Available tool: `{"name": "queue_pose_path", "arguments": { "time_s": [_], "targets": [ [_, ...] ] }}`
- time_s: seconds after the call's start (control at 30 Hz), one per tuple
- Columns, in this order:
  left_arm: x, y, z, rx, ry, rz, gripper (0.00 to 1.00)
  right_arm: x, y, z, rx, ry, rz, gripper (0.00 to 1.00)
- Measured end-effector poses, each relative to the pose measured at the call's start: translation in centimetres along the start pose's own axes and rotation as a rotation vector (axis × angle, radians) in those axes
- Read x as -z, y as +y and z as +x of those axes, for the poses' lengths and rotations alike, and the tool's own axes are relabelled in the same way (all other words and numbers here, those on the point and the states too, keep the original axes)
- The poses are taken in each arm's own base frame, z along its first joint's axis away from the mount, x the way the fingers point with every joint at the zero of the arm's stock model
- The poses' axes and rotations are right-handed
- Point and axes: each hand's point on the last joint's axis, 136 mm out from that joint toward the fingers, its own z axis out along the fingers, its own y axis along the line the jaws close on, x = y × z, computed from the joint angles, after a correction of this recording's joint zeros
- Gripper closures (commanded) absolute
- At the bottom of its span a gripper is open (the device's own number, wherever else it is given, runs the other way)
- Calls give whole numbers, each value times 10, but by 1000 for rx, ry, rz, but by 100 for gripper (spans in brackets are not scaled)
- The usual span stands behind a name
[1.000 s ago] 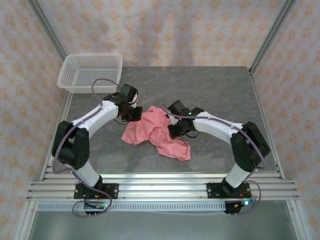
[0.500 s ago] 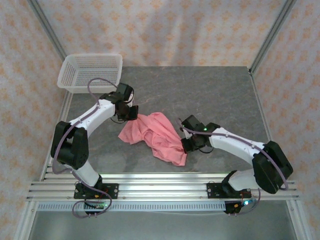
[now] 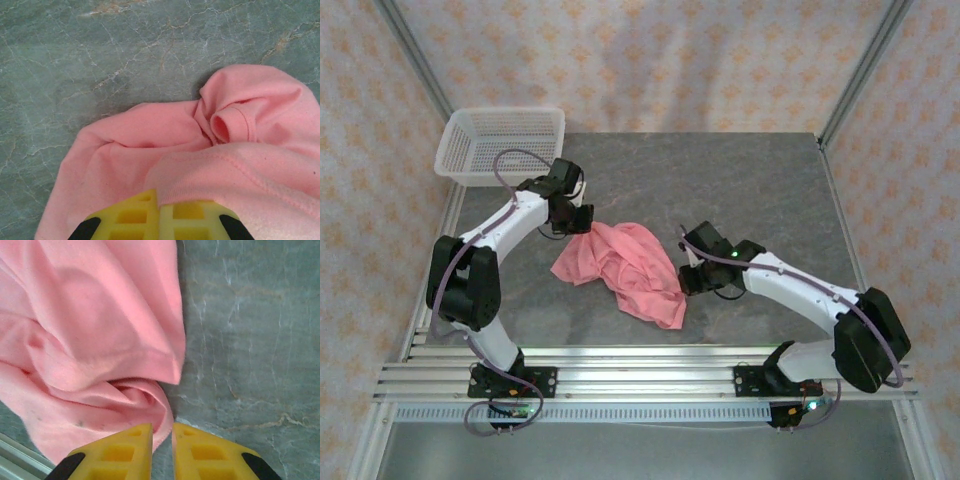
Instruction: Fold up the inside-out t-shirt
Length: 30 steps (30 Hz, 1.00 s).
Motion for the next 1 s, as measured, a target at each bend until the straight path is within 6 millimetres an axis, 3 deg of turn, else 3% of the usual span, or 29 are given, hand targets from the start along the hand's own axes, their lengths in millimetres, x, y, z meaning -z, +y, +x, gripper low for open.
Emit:
{"name": "queue_pose_path", "arguments": {
  "time_s": [0.07, 0.2, 0.43, 0.5, 0.6, 0.73, 0.9, 1.0],
  "targets": [
    [0, 1, 0, -1, 1, -2, 100, 3, 6, -7, -6, -13, -18, 68],
    [1, 8, 8, 12, 10, -12, 100, -3, 17, -21, -20, -10, -59, 59],
    [8, 18, 20, 46, 0, -37, 100, -25, 41, -32, -14, 45, -138, 56],
    [9, 21, 23, 60, -4, -48, 100, -35, 49, -30, 5, 80, -154, 62],
    [13, 28, 28, 84, -18, -80, 100, -51, 56, -24, 27, 134, -170, 99],
    [23, 40, 33, 134, -55, -117, 98, -50, 60, -33, 43, 123, -168, 100],
    [45, 51, 45, 206, -130, -121, 70, -18, 85, -44, 147, 49, -265, 100],
    [64, 49, 46, 229, -202, -100, 61, -3, 114, -25, 292, 64, -352, 100]
  ]
}}
